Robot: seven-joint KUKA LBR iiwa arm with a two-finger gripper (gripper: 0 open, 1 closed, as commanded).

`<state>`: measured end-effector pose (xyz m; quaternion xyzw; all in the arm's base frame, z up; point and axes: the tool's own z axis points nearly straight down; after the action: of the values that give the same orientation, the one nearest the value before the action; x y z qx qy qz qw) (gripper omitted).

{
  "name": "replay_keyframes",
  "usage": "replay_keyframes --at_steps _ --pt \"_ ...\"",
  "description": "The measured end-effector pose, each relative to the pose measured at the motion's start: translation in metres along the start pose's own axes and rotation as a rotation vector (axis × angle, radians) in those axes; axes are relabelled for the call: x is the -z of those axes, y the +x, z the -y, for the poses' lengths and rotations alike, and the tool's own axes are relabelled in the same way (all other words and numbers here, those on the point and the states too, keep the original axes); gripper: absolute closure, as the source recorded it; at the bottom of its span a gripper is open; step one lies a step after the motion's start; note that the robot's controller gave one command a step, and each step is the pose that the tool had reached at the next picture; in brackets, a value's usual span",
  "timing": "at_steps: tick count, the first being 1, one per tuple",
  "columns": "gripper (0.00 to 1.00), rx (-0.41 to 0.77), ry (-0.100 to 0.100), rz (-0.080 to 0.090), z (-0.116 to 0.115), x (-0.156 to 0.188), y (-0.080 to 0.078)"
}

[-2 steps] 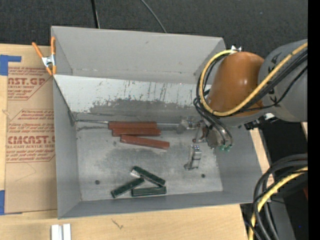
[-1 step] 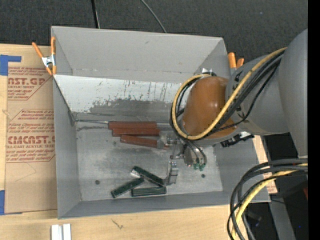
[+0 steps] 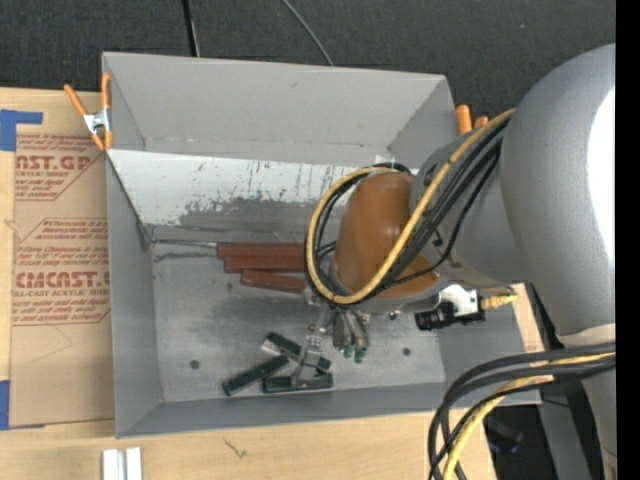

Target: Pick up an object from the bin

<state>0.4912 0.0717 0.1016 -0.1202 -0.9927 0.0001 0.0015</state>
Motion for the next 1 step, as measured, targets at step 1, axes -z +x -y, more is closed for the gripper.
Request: replay_keyframes --at_steps 1 --pt "0.0 0.183 0.0 0.003 -0.0116 0.0162 -0.0115"
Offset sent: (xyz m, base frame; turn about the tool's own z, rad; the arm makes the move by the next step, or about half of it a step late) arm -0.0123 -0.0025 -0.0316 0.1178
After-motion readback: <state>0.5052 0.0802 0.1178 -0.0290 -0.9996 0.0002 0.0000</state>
